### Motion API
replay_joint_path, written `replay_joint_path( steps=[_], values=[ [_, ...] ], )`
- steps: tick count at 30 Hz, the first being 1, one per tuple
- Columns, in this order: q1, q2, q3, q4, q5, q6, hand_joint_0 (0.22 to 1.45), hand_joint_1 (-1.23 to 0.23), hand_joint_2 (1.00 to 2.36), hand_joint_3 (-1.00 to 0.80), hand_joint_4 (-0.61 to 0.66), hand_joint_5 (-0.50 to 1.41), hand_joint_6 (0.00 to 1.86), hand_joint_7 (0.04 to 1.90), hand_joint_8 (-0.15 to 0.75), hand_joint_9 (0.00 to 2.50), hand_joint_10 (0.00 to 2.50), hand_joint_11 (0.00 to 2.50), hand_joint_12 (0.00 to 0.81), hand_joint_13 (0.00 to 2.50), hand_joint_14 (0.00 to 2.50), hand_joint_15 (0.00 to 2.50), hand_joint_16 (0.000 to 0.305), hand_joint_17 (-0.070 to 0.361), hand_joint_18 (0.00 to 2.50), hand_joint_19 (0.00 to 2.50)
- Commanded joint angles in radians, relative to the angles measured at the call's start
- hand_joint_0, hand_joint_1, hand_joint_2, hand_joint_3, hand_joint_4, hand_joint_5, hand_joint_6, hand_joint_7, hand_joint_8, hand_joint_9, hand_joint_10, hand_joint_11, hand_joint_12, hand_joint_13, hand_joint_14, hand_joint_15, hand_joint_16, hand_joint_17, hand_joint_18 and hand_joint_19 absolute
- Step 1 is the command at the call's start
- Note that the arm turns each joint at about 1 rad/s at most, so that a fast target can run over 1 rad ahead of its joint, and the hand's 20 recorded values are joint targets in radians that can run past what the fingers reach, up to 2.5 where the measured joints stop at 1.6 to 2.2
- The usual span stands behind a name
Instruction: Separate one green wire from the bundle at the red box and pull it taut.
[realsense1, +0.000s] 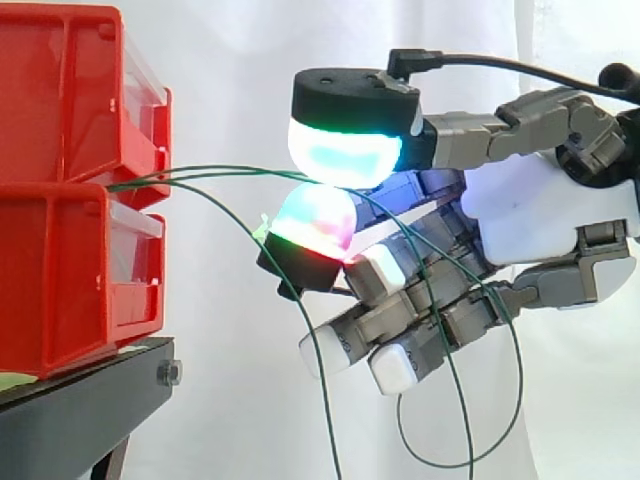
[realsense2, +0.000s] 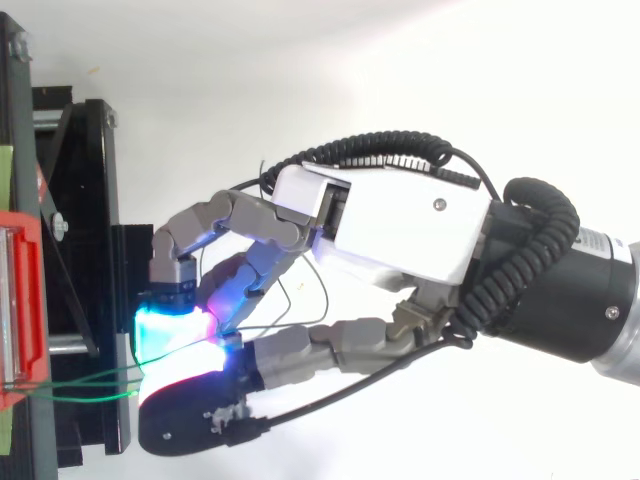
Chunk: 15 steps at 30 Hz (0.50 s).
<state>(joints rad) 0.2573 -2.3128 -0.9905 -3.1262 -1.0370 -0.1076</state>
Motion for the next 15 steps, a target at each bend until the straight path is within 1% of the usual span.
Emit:
replay_joint_path(
  steps=[1, 7, 9, 10, 11, 12, 13, 15],
  values=[
    [-0.001, 0.000, 0.000, 0.000, 0.000, 0.000, 0.73, -0.86, 1.00, -0.49, 0.16, -0.20, 0.93, 1.02, 0.321, 0.99, 0.02, 0.90, 0.307, 0.89, 0.01, 0.37, 0.045, 0.102, 0.88, 0.37],
    [-0.001, 0.000, 0.000, -0.005, 0.000, 0.000, 0.73, -0.87, 1.00, -0.50, 0.16, -0.20, 0.93, 1.03, 0.322, 1.00, 0.01, 0.89, 0.305, 0.89, 0.01, 0.38, 0.045, 0.101, 0.88, 0.36],
    [-0.001, 0.000, 0.000, -0.011, 0.000, 0.000, 0.70, -0.86, 1.00, -0.50, 0.17, -0.20, 0.93, 1.02, 0.318, 1.00, 0.01, 0.89, 0.303, 0.89, 0.01, 0.38, 0.045, 0.100, 0.88, 0.37],
    [-0.001, 0.000, -0.002, -0.011, 0.000, 0.000, 0.65, -0.85, 1.00, -0.50, 0.17, -0.20, 0.93, 1.02, 0.315, 1.01, 0.01, 0.88, 0.302, 0.89, 0.02, 0.38, 0.045, 0.101, 0.88, 0.38],
    [-0.001, 0.000, 0.000, -0.012, 0.000, 0.000, 0.63, -0.84, 1.00, -0.50, 0.18, -0.20, 0.92, 1.03, 0.319, 1.01, 0.02, 0.90, 0.307, 0.89, 0.01, 0.38, 0.045, 0.101, 0.88, 0.38],
    [-0.001, 0.000, 0.000, -0.012, 0.000, 0.000, 0.59, -0.80, 1.00, -0.50, 0.18, -0.20, 0.92, 1.02, 0.324, 1.01, 0.01, 0.89, 0.309, 0.89, 0.02, 0.39, 0.046, 0.102, 0.88, 0.39],
    [-0.001, 0.000, -0.002, -0.012, 0.000, 0.000, 0.55, -0.74, 1.00, -0.50, 0.19, -0.20, 0.92, 1.01, 0.329, 1.02, 0.01, 0.88, 0.321, 0.90, 0.01, 0.38, 0.047, 0.106, 0.90, 0.40],
    [-0.001, 0.000, -0.002, -0.012, 0.000, 0.000, 0.52, -0.65, 1.00, -0.50, 0.19, -0.19, 0.91, 0.99, 0.339, 1.04, 0.01, 0.87, 0.330, 0.91, 0.01, 0.38, 0.049, 0.109, 0.91, 0.41]
  ],
)
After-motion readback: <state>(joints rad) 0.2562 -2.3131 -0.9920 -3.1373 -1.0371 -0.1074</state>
